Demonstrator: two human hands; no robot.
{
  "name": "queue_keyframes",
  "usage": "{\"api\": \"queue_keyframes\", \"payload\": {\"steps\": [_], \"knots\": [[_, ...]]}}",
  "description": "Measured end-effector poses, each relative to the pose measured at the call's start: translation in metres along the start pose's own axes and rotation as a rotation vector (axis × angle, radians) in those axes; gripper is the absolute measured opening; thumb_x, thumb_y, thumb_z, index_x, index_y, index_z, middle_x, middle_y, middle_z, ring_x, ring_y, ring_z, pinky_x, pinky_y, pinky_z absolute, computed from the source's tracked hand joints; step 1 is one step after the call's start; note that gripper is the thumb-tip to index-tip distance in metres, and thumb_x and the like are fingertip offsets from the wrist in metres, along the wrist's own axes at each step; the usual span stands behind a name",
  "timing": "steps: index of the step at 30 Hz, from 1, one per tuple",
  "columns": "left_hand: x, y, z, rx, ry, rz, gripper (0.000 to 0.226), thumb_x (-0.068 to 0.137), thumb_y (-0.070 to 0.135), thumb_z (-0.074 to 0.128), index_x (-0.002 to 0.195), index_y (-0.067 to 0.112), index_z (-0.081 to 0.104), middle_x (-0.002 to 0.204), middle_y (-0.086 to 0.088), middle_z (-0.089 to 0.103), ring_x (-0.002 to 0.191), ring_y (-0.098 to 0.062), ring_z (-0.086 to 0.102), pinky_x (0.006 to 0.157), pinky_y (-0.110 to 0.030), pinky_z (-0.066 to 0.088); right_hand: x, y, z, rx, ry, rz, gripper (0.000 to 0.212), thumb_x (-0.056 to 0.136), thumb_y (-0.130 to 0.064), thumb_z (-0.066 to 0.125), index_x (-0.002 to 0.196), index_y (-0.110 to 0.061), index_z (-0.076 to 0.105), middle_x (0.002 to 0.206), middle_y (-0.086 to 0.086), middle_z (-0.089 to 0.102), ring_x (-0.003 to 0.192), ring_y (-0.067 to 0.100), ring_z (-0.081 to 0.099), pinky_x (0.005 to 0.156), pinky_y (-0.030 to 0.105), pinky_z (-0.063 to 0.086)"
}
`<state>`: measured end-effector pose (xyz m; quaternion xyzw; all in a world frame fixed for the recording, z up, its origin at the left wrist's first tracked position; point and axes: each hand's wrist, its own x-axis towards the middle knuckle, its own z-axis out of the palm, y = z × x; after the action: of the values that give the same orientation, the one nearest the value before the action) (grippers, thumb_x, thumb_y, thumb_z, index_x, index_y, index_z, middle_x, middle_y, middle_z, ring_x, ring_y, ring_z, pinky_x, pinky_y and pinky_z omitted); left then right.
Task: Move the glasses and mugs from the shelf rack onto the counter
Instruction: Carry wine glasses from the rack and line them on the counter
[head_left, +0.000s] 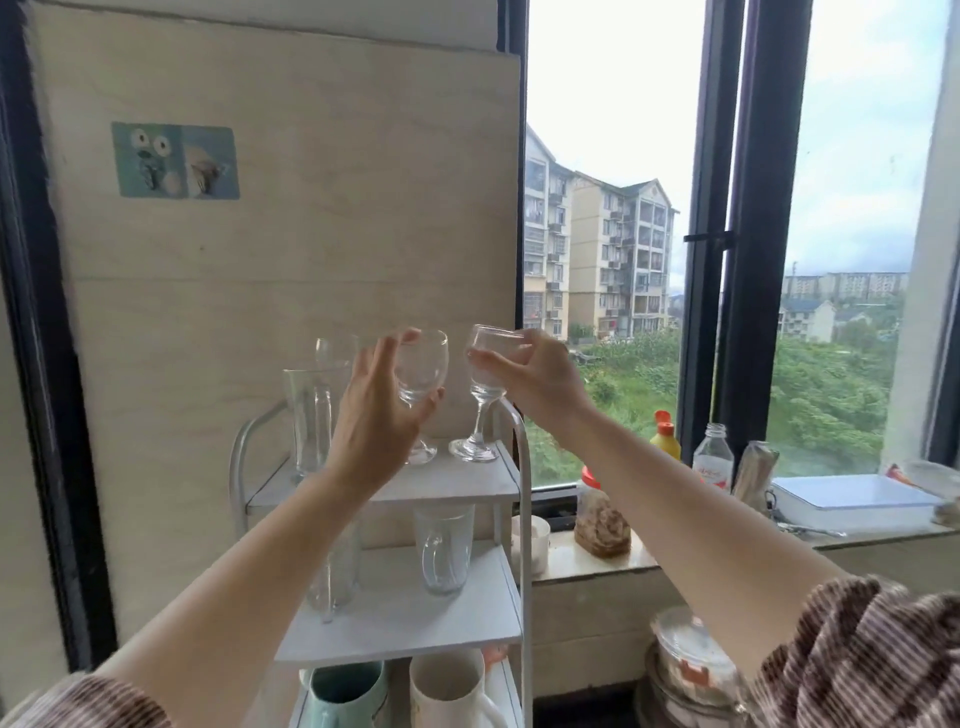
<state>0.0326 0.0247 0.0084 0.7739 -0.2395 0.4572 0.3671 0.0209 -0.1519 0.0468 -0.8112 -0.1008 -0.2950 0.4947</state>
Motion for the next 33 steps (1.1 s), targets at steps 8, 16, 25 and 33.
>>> {"api": "queue_keyframes", "payload": {"steps": [8, 16, 25, 33], "knots": [[0.012, 0.083, 0.033, -0.366, -0.048, 0.04, 0.06, 0.071, 0.026, 0.08, 0.121, 0.032, 0.048, 0.121, 0.011, 0.056, 0.09, -0.013, 0.064, 0.071, -0.019, 0.051, -0.038, 0.001, -0.108, 0.083, 0.198, 0.061, 0.067, 0.074, -0.048, 0.076, 0.125, -0.01, 0.055, 0.106, 0.005, 0.068, 0.089, 0.015, 0.067, 0.079, 0.034, 0.058], [-0.055, 0.203, 0.153, -0.732, -0.346, -0.02, 0.062, 0.071, 0.025, 0.083, 0.12, 0.04, 0.048, 0.104, 0.017, 0.057, 0.084, 0.006, 0.062, 0.061, -0.012, 0.05, -0.144, 0.062, -0.262, -0.045, 0.422, 0.293, 0.05, 0.074, -0.032, 0.081, 0.112, -0.011, 0.058, 0.085, -0.007, 0.063, 0.075, 0.006, 0.062, 0.071, 0.031, 0.056], [-0.193, 0.431, 0.291, -1.027, -0.677, -0.113, 0.078, 0.068, 0.022, 0.085, 0.128, 0.047, 0.041, 0.112, 0.008, 0.057, 0.089, -0.002, 0.066, 0.074, -0.025, 0.057, -0.318, 0.113, -0.493, -0.155, 0.614, 0.526, 0.06, 0.069, -0.025, 0.085, 0.12, -0.008, 0.057, 0.11, 0.01, 0.067, 0.094, 0.02, 0.064, 0.077, 0.036, 0.053], [-0.327, 0.65, 0.385, -1.208, -0.94, -0.176, 0.079, 0.07, 0.015, 0.083, 0.132, 0.039, 0.041, 0.112, 0.017, 0.054, 0.085, 0.0, 0.066, 0.072, -0.025, 0.057, -0.48, 0.141, -0.673, -0.261, 0.775, 0.736, 0.061, 0.065, -0.02, 0.087, 0.118, -0.009, 0.059, 0.11, 0.009, 0.066, 0.1, 0.019, 0.063, 0.091, 0.04, 0.053]]}}
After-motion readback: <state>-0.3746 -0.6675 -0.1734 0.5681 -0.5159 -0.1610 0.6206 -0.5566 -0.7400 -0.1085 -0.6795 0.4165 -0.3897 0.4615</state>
